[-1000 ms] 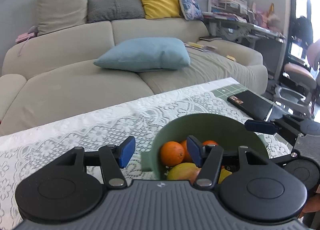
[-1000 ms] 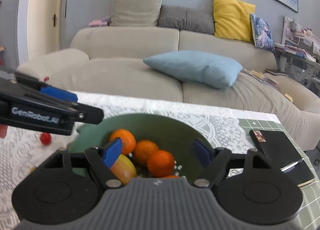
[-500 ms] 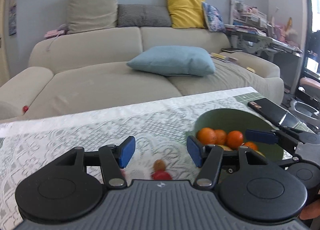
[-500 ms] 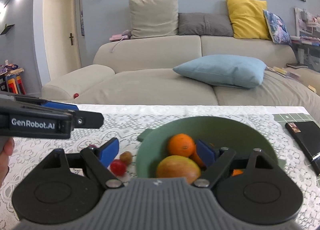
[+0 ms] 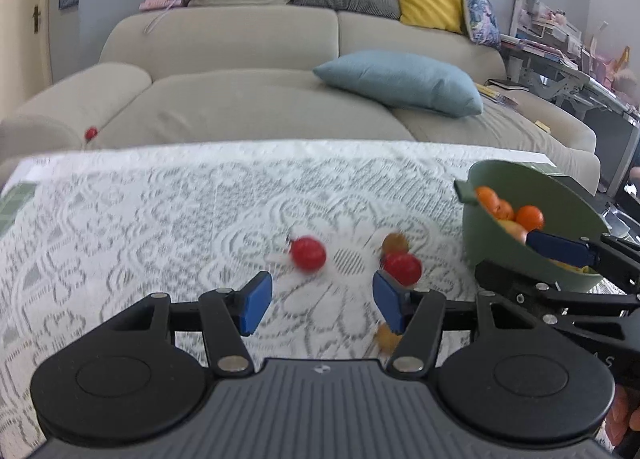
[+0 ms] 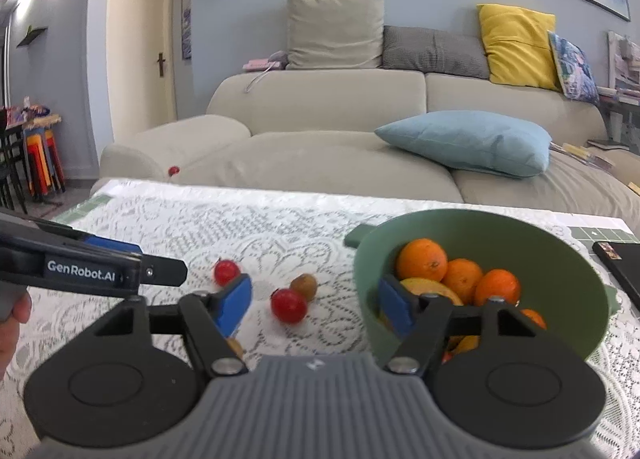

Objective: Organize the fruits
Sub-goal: 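Move both open tools away from the colander toward the loose cherry tomatoes, then reach the right tool to a small brown kiwi while the left tool approaches a cherry tomato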

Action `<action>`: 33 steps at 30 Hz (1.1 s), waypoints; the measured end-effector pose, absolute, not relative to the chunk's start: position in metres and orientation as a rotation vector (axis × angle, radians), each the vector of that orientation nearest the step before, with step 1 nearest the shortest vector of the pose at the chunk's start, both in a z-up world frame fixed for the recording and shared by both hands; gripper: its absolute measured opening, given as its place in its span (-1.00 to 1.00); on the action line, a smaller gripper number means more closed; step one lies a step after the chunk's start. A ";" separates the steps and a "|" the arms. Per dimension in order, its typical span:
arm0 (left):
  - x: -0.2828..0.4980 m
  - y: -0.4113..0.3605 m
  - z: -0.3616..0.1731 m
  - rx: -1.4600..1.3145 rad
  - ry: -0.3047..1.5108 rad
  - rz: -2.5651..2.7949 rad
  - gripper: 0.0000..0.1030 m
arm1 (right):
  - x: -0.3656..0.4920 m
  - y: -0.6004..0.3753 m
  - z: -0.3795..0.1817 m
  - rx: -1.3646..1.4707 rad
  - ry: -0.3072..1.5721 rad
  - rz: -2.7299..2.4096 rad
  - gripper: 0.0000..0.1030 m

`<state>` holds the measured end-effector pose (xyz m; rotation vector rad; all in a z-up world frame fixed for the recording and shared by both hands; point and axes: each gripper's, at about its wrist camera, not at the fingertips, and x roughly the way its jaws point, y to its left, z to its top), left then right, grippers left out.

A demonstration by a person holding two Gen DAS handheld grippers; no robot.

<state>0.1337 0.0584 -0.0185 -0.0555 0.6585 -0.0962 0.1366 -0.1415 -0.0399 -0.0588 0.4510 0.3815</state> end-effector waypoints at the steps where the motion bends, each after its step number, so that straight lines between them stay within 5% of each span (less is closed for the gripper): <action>1: 0.134 0.060 -0.021 -0.061 0.666 -0.099 0.25 | 0.134 -0.138 -0.041 -0.087 0.441 0.373 0.26; 17: 0.128 0.060 -0.040 -0.053 0.695 -0.210 -0.04 | 0.123 -0.121 -0.050 -0.178 0.397 0.398 -0.35; 33: 0.133 0.076 -0.050 -0.095 0.744 -0.139 -0.14 | 0.154 -0.088 -0.079 -0.162 0.609 0.555 -0.42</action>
